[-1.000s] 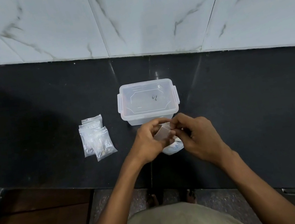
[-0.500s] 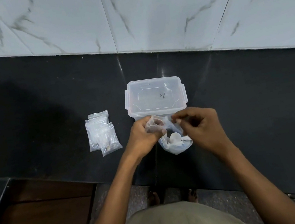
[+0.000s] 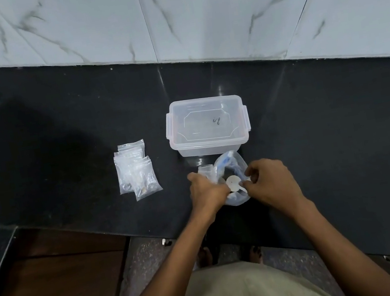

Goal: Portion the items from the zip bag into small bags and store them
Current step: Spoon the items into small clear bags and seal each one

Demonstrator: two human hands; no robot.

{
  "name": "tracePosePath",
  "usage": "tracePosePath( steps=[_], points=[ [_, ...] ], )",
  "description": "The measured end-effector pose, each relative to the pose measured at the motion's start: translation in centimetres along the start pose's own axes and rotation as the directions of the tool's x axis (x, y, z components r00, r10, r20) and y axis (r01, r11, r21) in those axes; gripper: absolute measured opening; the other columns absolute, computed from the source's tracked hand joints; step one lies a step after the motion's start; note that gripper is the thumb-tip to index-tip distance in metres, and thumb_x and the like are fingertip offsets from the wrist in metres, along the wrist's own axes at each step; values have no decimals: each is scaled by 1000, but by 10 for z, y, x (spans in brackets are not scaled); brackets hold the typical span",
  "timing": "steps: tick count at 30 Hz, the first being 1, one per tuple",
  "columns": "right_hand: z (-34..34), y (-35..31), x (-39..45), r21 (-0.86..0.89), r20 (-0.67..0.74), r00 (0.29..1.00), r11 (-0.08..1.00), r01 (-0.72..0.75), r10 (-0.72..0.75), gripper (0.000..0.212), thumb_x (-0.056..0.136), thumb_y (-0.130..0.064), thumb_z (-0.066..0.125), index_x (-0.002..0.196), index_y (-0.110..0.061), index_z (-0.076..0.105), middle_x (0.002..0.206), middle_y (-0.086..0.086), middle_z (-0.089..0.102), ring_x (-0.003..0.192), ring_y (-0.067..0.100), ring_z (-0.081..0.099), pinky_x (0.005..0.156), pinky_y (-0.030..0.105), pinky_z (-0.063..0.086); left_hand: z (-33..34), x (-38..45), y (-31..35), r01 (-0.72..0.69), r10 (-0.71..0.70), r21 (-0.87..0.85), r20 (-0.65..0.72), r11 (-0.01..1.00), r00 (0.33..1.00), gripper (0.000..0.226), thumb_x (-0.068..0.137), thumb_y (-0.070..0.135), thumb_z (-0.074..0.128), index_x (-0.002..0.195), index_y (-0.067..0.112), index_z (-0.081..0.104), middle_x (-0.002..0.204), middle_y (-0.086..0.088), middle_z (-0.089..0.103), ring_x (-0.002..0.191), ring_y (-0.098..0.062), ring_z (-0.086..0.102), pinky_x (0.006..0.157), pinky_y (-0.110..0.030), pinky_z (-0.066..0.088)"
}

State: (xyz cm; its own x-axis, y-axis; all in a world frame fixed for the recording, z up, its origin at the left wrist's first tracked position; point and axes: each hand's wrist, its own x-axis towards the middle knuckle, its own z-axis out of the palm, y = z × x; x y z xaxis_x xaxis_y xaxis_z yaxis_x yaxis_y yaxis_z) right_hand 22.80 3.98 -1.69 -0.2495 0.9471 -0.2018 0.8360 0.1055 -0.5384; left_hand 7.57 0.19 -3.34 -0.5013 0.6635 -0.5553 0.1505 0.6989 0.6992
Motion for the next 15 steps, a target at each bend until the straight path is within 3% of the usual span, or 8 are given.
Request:
tracePosePath(
  steps=[3,7,12,15],
  points=[
    [-5,2,-1,-63,79,997,998,-11,16,31,70,-43,80,89,-23,65,81,-8,66,73,14,64,66,31,53,2,1,-1,-13,12,-51,-16,999,1000,53,80,17,78,112,13,36,110,-6,59,98,-23,62,82,-37,57],
    [-2,2,-4,-37,188,981,998,-50,56,28,65,-21,74,92,-23,68,82,-5,67,73,15,66,69,35,61,3,3,-5,-35,30,-130,-37,991,999,53,77,7,78,112,15,39,102,-1,57,85,-10,58,71,-28,52],
    [2,5,-4,23,106,990,996,-91,88,38,66,-16,75,104,-14,77,92,5,74,77,18,71,76,35,63,-1,8,-10,-4,-19,-276,-82,961,996,46,74,4,70,109,19,46,104,-4,61,91,-18,64,73,-36,58],
    [5,5,-4,23,114,989,995,-99,96,42,65,-13,76,107,-13,77,96,6,76,78,17,71,77,35,64,-3,12,-13,71,-101,-435,-46,898,994,45,69,0,62,110,14,51,103,-9,65,89,-22,66,67,-34,56]
  ],
)
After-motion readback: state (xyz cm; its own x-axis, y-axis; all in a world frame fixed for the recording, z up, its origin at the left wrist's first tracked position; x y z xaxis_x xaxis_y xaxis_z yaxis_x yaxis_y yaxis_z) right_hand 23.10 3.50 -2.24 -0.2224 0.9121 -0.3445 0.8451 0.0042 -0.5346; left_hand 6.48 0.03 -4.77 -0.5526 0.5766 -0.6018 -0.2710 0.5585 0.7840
